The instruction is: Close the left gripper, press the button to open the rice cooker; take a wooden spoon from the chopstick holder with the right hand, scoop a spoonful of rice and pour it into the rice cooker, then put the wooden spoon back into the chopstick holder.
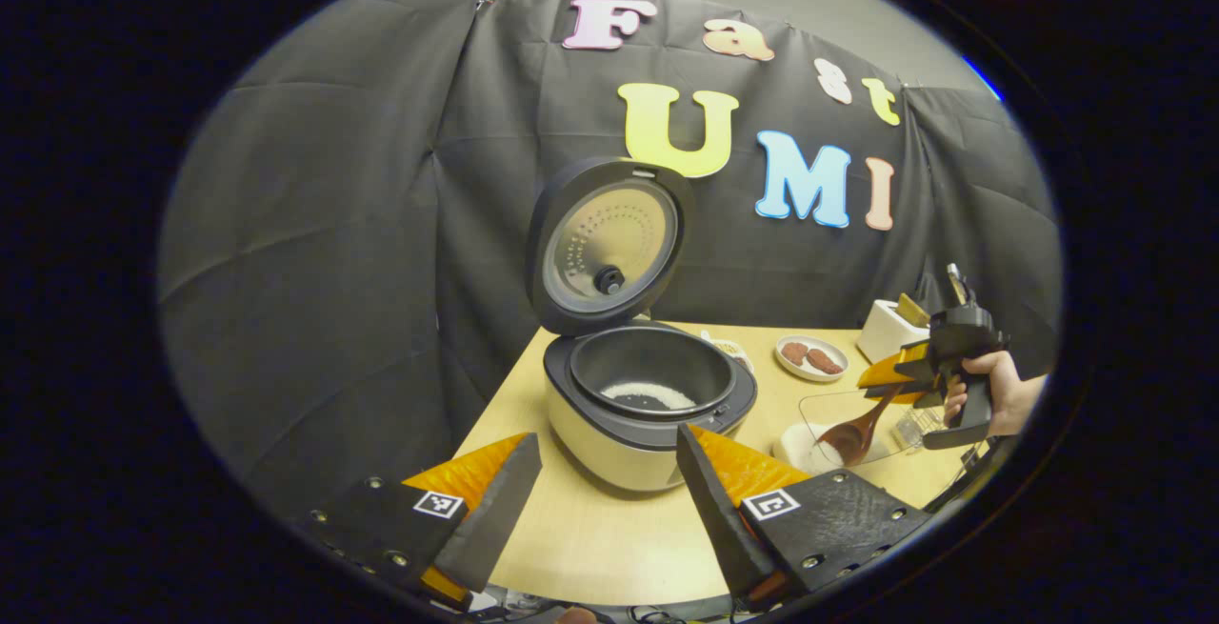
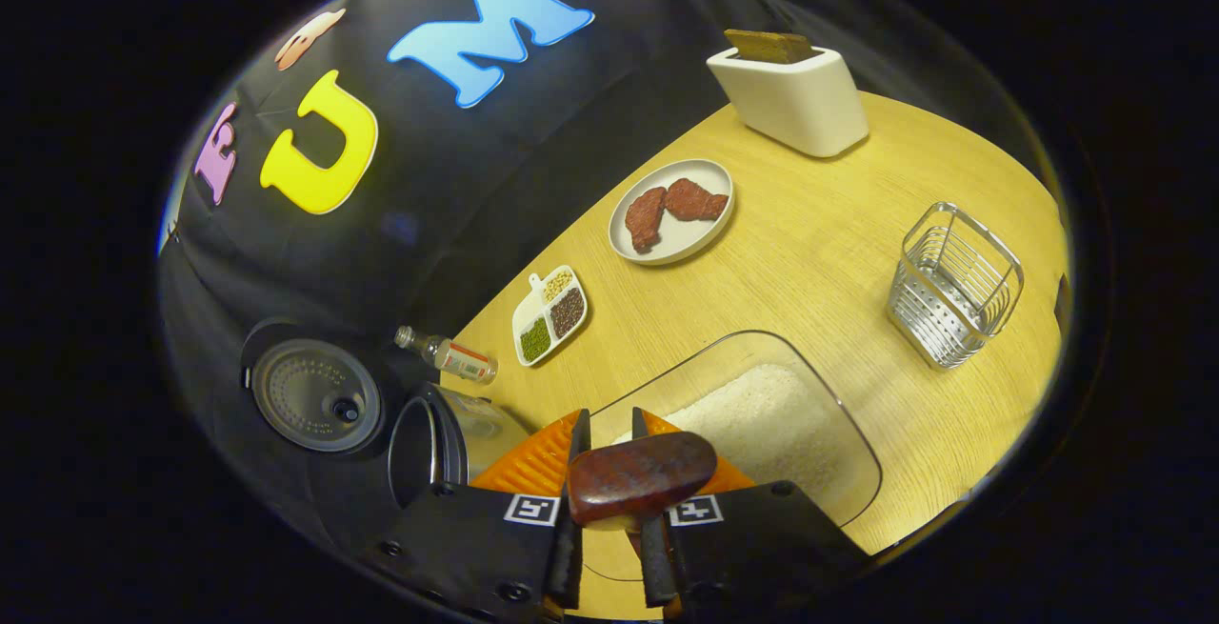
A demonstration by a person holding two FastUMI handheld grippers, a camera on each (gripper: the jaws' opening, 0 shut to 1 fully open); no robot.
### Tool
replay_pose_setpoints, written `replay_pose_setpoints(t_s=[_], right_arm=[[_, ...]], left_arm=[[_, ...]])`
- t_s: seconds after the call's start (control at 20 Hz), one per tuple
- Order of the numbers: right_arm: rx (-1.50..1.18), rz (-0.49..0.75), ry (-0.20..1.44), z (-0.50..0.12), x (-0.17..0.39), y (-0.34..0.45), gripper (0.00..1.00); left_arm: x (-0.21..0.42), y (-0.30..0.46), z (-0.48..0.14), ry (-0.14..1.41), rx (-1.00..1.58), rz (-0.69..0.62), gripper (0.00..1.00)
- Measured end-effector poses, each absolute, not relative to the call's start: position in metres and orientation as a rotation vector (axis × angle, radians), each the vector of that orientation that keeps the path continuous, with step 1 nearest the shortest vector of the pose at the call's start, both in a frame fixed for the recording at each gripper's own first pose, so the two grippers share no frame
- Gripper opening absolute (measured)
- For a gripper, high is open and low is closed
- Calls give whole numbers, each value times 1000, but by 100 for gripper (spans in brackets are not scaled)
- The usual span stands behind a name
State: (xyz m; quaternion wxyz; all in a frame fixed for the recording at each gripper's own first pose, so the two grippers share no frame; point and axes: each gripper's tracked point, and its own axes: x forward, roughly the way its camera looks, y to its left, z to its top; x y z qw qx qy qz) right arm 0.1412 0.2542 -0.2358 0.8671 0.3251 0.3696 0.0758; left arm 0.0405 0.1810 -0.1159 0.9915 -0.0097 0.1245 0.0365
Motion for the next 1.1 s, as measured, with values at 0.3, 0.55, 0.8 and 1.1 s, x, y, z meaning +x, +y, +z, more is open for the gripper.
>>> replay_pose_setpoints(t_s=[0.3, 0.55, 0.8, 1.1], right_arm=[[965, 47, 769, -219, 148, 213, 24], [1167, 51, 727, -180, 163, 201, 24], [1253, 127, 690, -134, 182, 216, 24], [1228, 291, 708, -82, 197, 282, 24]], left_arm=[[47, 177, -112, 243, -7, 61, 86], [50, 175, -112, 243, 3, 59, 87], [47, 176, -117, 250, -10, 81, 90], [38, 185, -124, 265, -43, 128, 87]])
